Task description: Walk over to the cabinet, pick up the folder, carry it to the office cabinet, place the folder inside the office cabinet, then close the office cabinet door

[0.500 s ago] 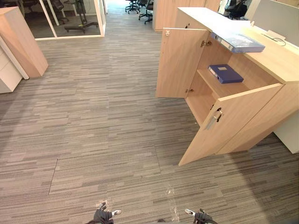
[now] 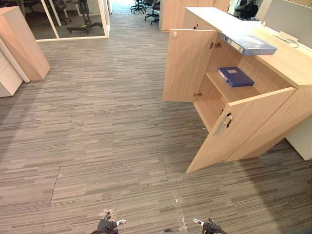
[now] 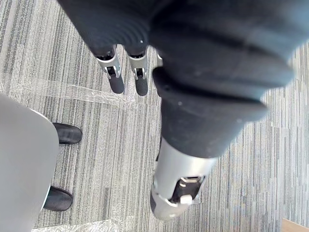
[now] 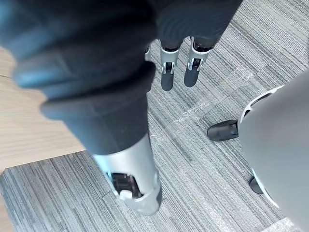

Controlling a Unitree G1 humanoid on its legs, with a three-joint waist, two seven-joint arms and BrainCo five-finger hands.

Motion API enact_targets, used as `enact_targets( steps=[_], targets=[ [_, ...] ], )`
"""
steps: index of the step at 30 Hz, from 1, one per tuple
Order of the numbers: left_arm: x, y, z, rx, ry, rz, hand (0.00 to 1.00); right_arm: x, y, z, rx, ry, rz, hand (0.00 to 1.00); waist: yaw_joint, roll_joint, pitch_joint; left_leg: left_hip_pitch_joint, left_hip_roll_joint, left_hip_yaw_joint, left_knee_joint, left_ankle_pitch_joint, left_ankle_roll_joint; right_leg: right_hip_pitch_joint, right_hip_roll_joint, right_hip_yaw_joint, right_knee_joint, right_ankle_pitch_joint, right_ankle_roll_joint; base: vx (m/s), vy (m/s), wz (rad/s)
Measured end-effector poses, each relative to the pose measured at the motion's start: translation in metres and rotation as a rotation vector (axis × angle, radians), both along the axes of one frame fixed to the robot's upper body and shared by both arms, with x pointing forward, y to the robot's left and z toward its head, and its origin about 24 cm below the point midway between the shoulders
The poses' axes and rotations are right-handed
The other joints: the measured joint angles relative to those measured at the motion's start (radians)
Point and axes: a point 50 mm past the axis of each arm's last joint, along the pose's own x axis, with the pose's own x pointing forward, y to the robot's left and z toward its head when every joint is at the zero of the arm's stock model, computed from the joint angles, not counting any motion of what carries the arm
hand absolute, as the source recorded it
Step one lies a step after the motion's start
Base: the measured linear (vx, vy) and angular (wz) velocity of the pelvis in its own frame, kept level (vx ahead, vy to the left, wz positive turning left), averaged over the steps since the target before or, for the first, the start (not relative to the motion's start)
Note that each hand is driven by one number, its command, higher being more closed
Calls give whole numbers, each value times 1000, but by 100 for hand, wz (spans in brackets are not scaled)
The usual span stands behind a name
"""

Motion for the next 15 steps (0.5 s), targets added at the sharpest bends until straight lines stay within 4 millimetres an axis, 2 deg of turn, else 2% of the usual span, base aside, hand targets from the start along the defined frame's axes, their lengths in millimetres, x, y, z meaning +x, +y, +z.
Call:
enact_targets(
  steps=[15],
  targets=[
    [0, 0, 0, 6, 2, 4, 0, 0, 0, 0, -2, 1, -1, 0, 0, -1, 0, 1, 0, -3, 0, 0, 0, 1, 0, -2, 0, 0, 0, 0, 0, 0]
  ],
)
